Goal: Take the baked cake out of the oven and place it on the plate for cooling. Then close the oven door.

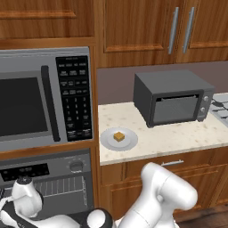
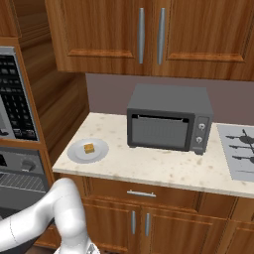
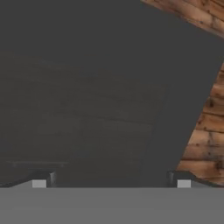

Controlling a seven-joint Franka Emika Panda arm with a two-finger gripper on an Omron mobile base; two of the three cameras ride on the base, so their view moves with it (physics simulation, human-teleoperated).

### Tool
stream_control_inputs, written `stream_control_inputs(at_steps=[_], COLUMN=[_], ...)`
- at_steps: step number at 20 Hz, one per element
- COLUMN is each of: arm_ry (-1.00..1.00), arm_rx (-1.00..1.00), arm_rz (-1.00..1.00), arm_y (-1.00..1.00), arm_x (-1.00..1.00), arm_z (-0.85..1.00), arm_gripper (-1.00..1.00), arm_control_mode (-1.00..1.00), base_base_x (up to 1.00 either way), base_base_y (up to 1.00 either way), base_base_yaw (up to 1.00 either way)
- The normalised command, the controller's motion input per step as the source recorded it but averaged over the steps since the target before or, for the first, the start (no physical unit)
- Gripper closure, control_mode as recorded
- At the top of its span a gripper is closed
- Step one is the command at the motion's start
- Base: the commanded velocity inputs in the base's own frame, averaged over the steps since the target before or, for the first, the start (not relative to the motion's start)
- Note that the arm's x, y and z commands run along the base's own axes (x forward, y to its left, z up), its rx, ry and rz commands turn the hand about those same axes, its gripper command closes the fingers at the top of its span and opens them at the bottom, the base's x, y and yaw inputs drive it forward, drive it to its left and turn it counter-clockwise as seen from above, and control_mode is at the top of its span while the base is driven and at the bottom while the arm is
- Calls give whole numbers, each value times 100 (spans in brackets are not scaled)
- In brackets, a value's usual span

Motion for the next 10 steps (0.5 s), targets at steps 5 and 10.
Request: stream_control_inputs(at_steps=[5,10], arm_ry=[14,19], arm_rx=[3,0], arm_rz=[8,1], arm_y=[0,0], arm_x=[-51,-43], arm_z=[0,0], arm_gripper=[-100,-100], arm_control_mode=[-100,-100], base_base_x=[0,0], base_base_y=[0,0], base_base_yaw=[0,0])
